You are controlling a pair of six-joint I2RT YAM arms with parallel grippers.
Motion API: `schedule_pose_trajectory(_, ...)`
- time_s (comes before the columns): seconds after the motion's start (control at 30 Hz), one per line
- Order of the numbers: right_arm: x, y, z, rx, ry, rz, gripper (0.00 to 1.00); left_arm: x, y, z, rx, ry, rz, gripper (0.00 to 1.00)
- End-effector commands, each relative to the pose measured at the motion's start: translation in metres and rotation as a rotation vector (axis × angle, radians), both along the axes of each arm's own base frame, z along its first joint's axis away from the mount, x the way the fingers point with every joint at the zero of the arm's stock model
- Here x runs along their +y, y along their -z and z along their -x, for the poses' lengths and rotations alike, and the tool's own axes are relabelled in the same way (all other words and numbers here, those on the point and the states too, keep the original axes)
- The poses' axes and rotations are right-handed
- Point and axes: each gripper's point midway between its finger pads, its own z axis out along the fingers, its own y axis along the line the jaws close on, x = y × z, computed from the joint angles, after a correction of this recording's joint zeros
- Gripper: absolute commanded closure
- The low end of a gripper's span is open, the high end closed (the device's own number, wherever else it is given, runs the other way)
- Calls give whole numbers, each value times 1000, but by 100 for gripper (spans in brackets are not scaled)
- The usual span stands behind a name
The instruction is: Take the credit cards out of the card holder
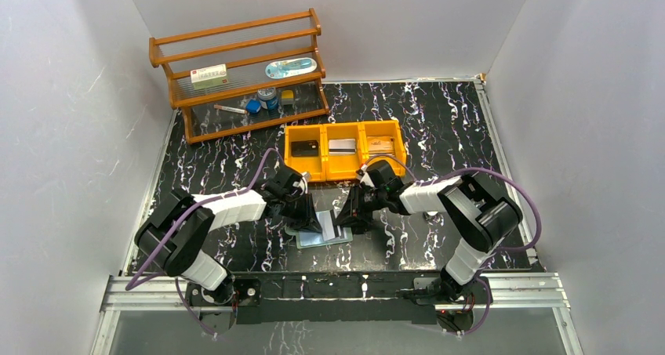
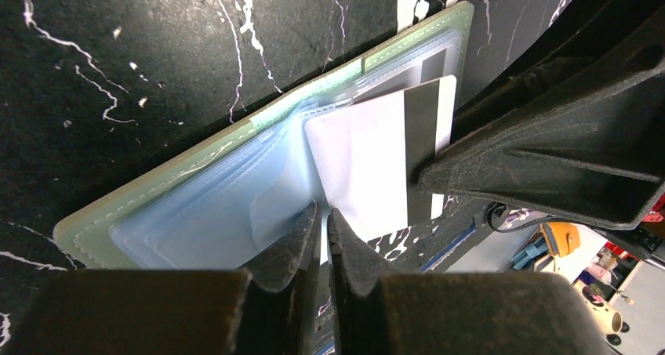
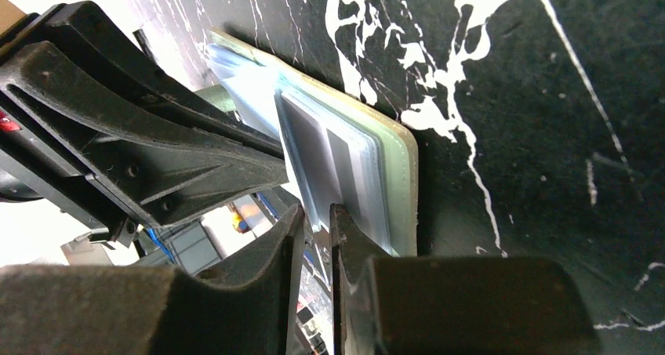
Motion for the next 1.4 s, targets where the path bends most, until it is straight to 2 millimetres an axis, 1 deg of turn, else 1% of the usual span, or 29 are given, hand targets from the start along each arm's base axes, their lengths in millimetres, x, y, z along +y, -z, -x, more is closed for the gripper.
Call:
schedule_pose_trajectory(0.0, 13, -14, -11, -39, -5, -62, 73, 32, 33, 29, 81, 3, -150, 92)
schedule_pose_trajectory(0.17, 17, -17, -11, -49, -20, -80, 75, 31, 32, 27, 76, 6, -149, 92)
schedule_pose_trajectory(0.37, 20, -15, -10, -89, -42, -38, 75, 29, 30, 26, 70, 6, -144, 92)
schedule_pose_trajectory(0.43, 21, -14, -9, -101, -42, -30, 78, 30, 29, 26, 69, 7, -143, 92)
schedule_pose_trajectory(0.5, 23, -15, -8, -115, -50, -27, 84, 30, 28, 26, 67, 8, -143, 92)
schedule_pose_trajectory(0.6, 17, -15, -9, -147, -32, 10, 90, 31, 26, 26, 61, 6, -147, 92)
schedule_pose_trajectory(0.73, 7, -20, -15, -215, -24, 70, 100, 33, 20, 23, 35, -4, -145, 92)
schedule_pose_trajectory(0.83, 0, -28, -17, -276, -28, 91, 100, 33, 15, 21, 16, -10, -143, 92)
schedule_pose_trajectory(1.0, -8, -36, -18, -315, -21, 117, 100, 31, 5, 15, -18, -22, -126, 89)
schedule_pose_trajectory(1.07, -9, -43, -21, -356, -12, 115, 100, 30, -1, 13, -35, -24, -118, 88)
schedule_pose_trajectory(1.1, -10, -51, -24, -386, -7, 106, 100, 29, -4, 12, -44, -25, -113, 87)
schedule_pose_trajectory(1.17, -10, -64, -29, -443, 1, 90, 100, 29, -7, 10, -55, -30, -111, 83)
schedule_pose_trajectory(1.2, -10, -70, -32, -473, 7, 86, 100, 28, -15, 7, -81, -33, -94, 81)
schedule_pose_trajectory(1.33, -11, -92, -43, -589, 16, 76, 100, 28, -30, 0, -136, -52, -75, 73)
schedule_pose_trajectory(1.37, -13, -102, -50, -657, 26, 74, 100, 29, -36, -2, -157, -62, -78, 69)
